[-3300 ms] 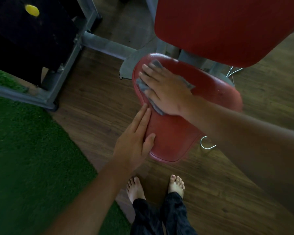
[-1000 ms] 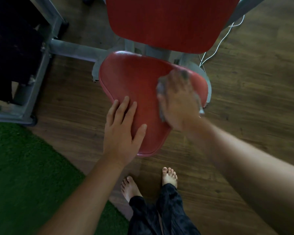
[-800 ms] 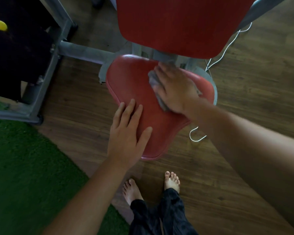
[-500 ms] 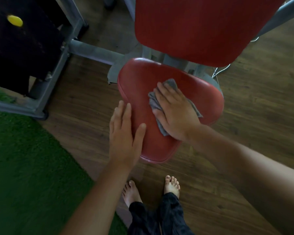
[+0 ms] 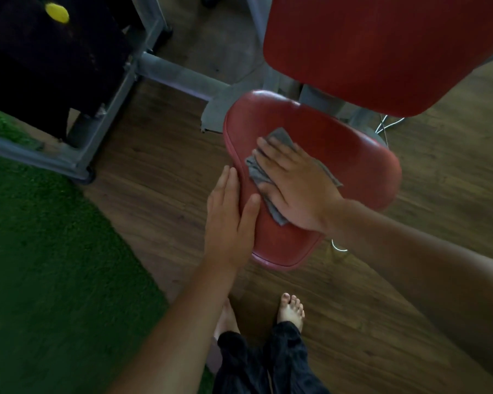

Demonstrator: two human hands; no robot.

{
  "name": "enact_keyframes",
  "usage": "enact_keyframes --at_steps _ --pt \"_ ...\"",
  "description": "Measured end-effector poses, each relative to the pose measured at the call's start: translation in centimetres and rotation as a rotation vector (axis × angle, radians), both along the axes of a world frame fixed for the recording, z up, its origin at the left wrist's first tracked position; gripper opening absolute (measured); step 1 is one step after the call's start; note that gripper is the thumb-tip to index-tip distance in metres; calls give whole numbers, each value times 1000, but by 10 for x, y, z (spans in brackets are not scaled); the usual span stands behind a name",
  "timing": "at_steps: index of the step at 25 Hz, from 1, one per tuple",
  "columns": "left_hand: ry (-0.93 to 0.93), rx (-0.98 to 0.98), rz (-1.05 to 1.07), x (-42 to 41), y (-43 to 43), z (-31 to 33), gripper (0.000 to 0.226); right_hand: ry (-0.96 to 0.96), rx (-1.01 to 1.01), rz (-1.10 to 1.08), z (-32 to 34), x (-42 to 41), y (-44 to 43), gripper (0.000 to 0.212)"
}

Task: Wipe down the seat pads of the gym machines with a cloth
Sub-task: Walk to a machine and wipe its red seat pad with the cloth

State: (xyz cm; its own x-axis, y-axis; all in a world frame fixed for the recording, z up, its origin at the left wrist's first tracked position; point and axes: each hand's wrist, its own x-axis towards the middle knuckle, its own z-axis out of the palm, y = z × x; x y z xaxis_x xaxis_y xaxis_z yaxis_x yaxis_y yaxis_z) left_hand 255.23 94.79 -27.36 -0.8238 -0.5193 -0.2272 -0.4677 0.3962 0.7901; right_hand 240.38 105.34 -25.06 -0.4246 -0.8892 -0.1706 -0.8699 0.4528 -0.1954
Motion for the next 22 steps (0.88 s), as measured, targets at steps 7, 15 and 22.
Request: enact_keyframes --at_steps 7,15,22 --pt "-10 75 46 -1 3 -1 65 63 24 -222 -8 -50 -91 63" --pt "7 84 45 1 6 -5 72 67 13 -179 -10 -62 -92 61" --pt "130 110 15 2 10 0 62 -12 -23 -64 -7 5 -22 61"
